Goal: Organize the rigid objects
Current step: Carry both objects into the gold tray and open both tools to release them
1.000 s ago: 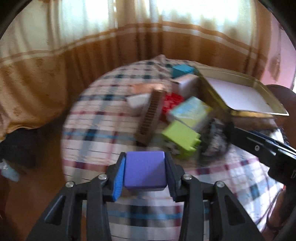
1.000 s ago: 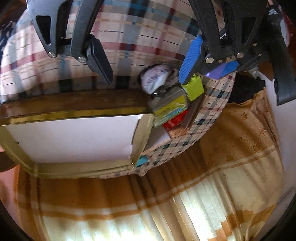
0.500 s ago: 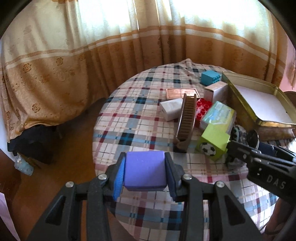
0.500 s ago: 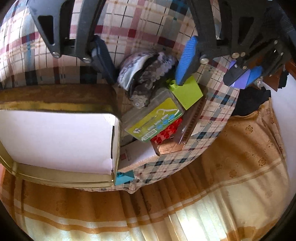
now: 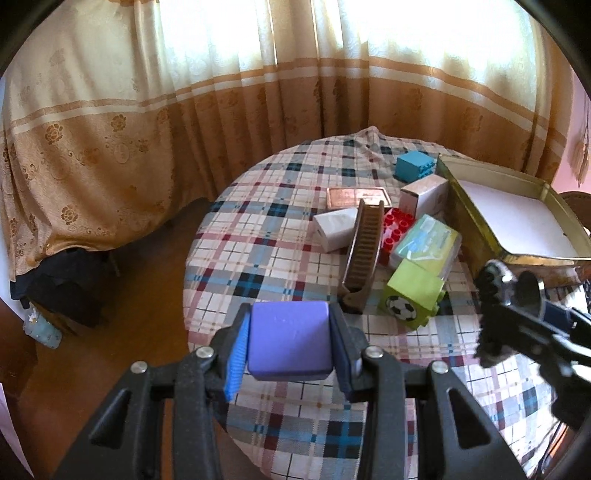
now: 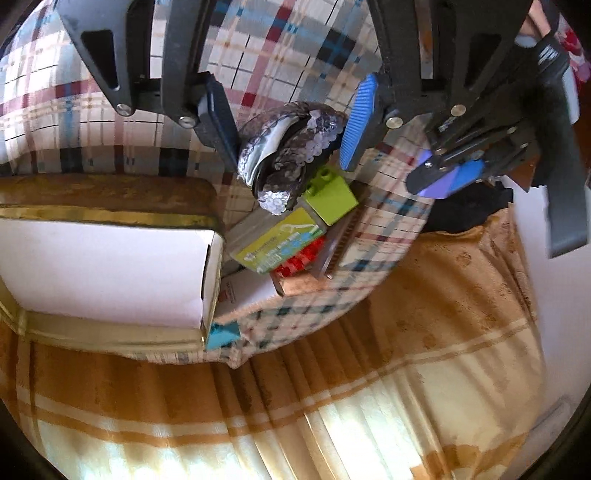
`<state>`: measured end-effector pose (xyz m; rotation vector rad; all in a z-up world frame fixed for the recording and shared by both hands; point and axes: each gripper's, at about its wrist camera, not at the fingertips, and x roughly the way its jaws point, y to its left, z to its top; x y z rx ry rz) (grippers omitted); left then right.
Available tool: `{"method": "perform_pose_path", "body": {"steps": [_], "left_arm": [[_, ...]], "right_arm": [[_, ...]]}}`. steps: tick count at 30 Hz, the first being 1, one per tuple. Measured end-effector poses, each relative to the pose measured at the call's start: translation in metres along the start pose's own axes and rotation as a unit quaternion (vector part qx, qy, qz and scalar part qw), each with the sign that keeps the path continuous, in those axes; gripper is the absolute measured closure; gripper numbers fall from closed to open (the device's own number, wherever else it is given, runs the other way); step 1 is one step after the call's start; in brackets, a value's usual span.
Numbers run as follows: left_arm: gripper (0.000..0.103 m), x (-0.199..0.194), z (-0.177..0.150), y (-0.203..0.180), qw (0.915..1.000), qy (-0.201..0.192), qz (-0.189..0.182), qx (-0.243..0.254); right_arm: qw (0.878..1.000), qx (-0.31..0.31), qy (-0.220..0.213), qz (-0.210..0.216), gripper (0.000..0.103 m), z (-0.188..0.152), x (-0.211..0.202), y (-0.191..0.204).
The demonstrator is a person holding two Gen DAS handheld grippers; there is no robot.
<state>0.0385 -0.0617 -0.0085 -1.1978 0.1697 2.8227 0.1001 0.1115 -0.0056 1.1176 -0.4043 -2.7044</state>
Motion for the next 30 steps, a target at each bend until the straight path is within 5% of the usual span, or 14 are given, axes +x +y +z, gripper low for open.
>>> {"method": "perform_pose_path", "body": {"steps": [6, 13, 20, 30], "left_arm": [[0.064, -0.010, 0.009, -0.008, 0.9998, -0.017, -0.010, 0.005], [0.064, -0.022, 0.036, -0.029, 0.9975, -0.046, -0.053, 0.013], [0.064, -0.031, 0.067, -0.066, 0.9875, -0.071, -0.140, 0.018], [0.064, -0.009, 0.087, -0.145, 0.9768, -0.076, -0.190, 0.064]], "right_arm": [[0.997, -0.009, -0.077, 0.010, 0.045, 0.014, -0.045, 0.001], [0.984, -0.020, -0.165, -0.065, 0.045, 0.039, -0.085, -0.024], [0.970, 0.005, -0.191, -0.148, 0.045, 0.046, -0.095, -0.070], [0.963, 0.041, -0.178, -0.200, 0.045, 0.056, -0.079, -0.124]]}}
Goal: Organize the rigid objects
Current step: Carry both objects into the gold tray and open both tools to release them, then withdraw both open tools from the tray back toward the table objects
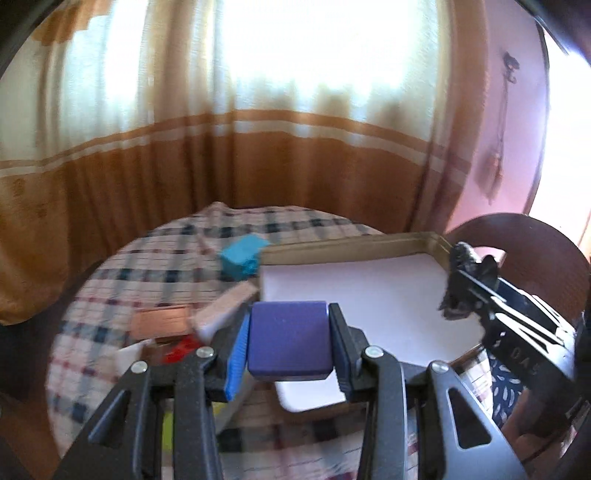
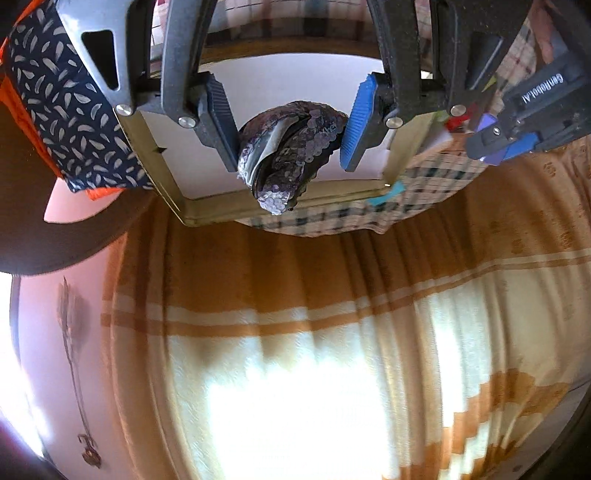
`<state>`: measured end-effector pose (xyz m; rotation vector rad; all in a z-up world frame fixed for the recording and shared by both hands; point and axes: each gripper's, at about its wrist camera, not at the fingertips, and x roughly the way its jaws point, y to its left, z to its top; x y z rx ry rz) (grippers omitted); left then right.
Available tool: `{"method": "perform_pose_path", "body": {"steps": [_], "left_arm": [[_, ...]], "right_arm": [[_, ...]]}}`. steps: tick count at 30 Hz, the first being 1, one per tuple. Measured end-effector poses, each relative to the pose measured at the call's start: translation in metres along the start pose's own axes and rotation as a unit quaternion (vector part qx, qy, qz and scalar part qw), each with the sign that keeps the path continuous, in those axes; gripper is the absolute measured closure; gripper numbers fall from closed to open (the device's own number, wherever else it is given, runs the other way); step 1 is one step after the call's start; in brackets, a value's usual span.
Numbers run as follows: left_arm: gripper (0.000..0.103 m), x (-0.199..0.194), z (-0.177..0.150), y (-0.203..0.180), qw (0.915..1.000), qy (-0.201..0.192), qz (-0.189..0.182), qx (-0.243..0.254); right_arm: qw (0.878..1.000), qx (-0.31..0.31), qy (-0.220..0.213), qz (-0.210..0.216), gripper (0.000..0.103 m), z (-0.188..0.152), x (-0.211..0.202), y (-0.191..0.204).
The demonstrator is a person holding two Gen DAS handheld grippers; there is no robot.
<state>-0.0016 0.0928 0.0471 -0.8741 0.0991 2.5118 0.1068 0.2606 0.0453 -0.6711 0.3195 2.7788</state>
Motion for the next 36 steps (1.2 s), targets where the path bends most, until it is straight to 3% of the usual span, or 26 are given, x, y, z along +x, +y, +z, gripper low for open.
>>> {"method": "perform_pose_path", "body": {"steps": [3, 5, 11, 21, 22, 26, 29, 36], "left_arm": [[0.064, 0.014, 0.001, -0.007, 0.9994, 0.010, -0.031, -0.011], [0.064, 0.024, 0.001, -0.012, 0.9992, 0.019, -0.032, -0.009], [0.064, 0.048, -0.001, -0.022, 0.9985, 0.054, -0.005, 0.006], [0.063, 0.065, -0.008, -0.029, 0.9964, 0.071, 0.036, 0.027], [0.060, 0.064, -0.008, -0.028, 0.9964, 0.072, 0.038, 0.025], [0.001, 0.049, -0.006, -0.024, 0.9963, 0.048, 0.068, 0.022], [0.000, 0.033, -0.007, -0.021, 0.9951, 0.017, 0.092, 0.030], [0.000, 0.017, -0.006, -0.006, 0.9913, -0.003, 0.127, 0.034]], "right_arm": [[1.000, 0.007, 0.013, -0.005, 0.045, -0.002, 0.011, -0.007], [1.000, 0.008, 0.020, -0.008, 0.045, -0.004, 0.014, -0.010], [0.999, 0.025, 0.037, -0.008, 0.045, -0.008, 0.026, -0.018], [0.998, 0.030, 0.047, -0.003, 0.044, -0.014, 0.035, -0.021], [0.998, 0.033, 0.047, -0.003, 0.043, -0.015, 0.035, -0.021], [0.998, 0.050, 0.037, 0.002, 0.023, -0.016, 0.031, -0.024], [0.998, 0.062, 0.018, -0.002, 0.019, -0.016, 0.022, -0.023], [0.998, 0.055, -0.014, 0.008, 0.019, -0.020, 0.006, 0.001]]}}
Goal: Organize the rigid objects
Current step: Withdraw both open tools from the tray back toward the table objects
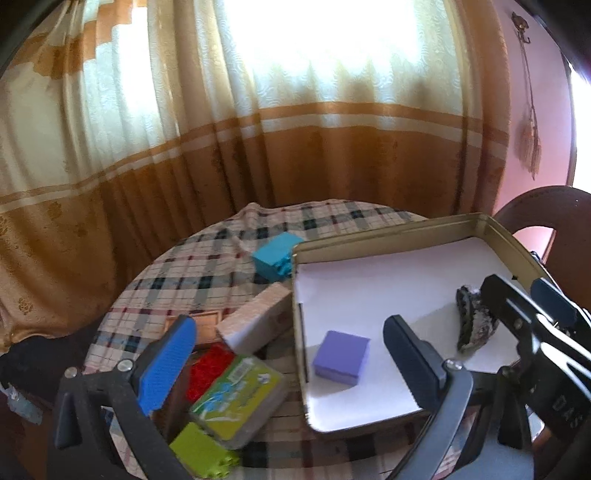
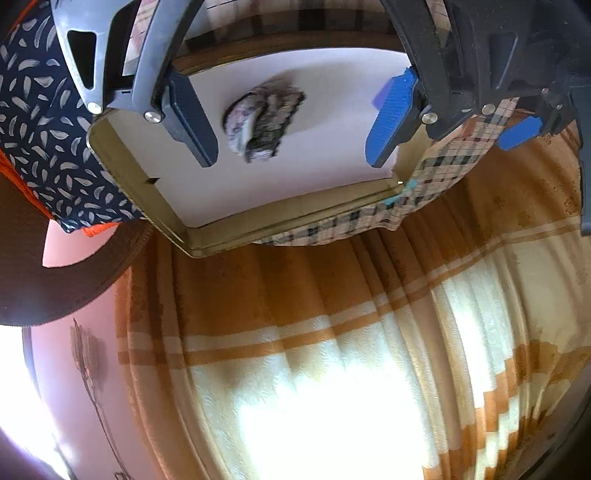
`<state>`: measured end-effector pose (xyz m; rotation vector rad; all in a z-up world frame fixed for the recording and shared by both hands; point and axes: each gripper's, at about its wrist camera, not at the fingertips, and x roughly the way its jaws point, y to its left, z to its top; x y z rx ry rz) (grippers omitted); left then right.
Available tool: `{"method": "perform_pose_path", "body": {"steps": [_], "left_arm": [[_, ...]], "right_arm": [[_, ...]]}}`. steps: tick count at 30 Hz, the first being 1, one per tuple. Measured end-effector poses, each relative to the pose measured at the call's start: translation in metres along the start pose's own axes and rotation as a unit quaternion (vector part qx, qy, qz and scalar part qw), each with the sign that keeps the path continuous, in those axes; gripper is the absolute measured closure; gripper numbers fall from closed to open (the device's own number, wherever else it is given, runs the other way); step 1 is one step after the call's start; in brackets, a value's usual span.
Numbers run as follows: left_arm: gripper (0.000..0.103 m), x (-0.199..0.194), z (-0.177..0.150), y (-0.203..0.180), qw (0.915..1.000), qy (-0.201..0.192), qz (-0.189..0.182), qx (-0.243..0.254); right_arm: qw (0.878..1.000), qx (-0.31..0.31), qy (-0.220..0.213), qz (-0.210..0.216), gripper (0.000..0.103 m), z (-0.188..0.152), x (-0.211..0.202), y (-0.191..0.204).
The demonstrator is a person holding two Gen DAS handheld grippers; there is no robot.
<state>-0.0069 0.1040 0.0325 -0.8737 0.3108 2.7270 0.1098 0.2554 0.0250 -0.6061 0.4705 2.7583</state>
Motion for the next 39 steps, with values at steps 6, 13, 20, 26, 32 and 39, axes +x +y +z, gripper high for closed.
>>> {"method": "perform_pose_path", "body": {"steps": [6, 13, 20, 26, 32, 39], "left_arm": [[0.000, -0.006, -0.014, 0.032, 0.9995, -0.003, 0.018, -0.027], [0.000, -0.002, -0.040, 0.069, 0.9966, 0.019, 0.046, -0.065], [0.000, 0.002, -0.050, 0.075, 0.9939, 0.023, 0.086, -0.065], [0.000, 0.005, -0.056, 0.076, 0.9926, 0.025, 0.103, -0.060], [0.000, 0.001, -0.058, 0.084, 0.9922, 0.020, 0.102, -0.070], [0.000, 0.000, -0.061, 0.088, 0.9918, 0.024, 0.097, -0.079]], "right_arm": [[0.999, -0.014, -0.029, 0.006, 0.019, -0.009, -0.017, 0.016], [0.999, -0.001, -0.034, -0.007, 0.019, -0.022, -0.025, 0.016], [0.999, -0.016, -0.047, -0.020, 0.019, -0.024, -0.030, 0.023], [0.997, -0.044, -0.063, -0.030, 0.019, -0.027, -0.036, 0.036], [0.994, -0.074, -0.075, -0.038, 0.019, -0.029, -0.039, 0.047], [0.994, -0.076, -0.072, -0.039, 0.019, -0.029, -0.038, 0.047]]}}
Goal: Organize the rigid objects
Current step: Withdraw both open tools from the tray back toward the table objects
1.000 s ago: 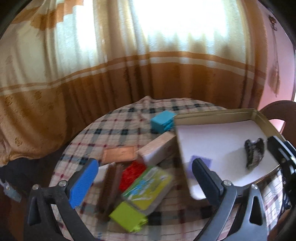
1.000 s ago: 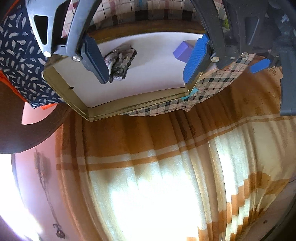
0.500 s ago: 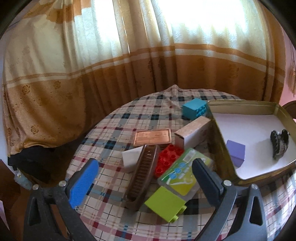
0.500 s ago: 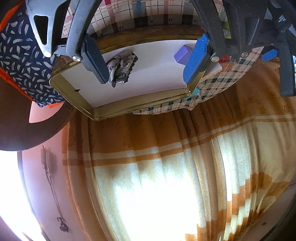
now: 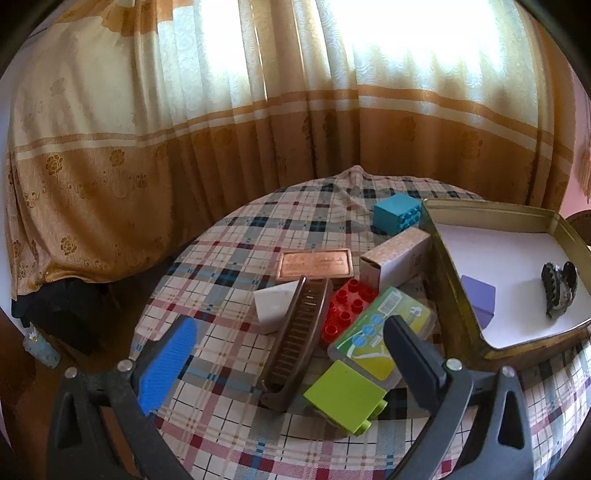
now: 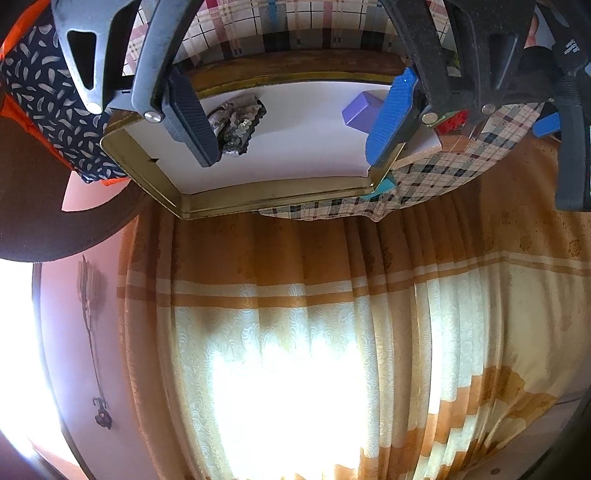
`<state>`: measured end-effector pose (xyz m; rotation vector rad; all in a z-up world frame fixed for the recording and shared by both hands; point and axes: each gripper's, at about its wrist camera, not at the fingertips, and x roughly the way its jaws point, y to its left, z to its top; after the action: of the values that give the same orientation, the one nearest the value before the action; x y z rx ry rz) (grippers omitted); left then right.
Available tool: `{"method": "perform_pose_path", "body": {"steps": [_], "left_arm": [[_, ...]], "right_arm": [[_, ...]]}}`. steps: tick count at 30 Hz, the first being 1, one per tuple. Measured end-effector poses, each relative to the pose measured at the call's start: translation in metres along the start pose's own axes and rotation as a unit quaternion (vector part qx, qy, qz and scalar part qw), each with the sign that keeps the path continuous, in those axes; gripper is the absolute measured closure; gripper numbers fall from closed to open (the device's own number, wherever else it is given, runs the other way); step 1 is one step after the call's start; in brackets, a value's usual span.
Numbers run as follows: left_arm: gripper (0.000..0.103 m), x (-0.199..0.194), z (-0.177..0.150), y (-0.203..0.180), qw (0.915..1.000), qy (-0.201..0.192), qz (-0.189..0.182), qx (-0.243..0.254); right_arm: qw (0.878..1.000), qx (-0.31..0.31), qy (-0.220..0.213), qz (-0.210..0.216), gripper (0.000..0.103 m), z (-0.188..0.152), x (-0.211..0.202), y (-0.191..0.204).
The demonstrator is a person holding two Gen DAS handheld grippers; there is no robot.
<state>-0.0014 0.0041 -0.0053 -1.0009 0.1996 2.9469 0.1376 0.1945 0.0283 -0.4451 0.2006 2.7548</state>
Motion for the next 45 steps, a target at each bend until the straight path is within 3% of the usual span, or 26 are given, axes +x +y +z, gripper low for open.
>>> {"method": "perform_pose_path", "body": {"steps": [23, 45], "left_arm": [[0.000, 0.002, -0.003, 0.017, 0.9997, 0.014, -0.003, -0.021], [0.000, 0.012, -0.015, 0.044, 0.9984, 0.039, 0.010, -0.040]], "right_arm": [[1.000, 0.020, 0.008, 0.012, 0.019, -0.003, -0.001, 0.006], [0.994, 0.008, 0.060, 0.091, 0.019, -0.017, -0.001, 0.050]]}}
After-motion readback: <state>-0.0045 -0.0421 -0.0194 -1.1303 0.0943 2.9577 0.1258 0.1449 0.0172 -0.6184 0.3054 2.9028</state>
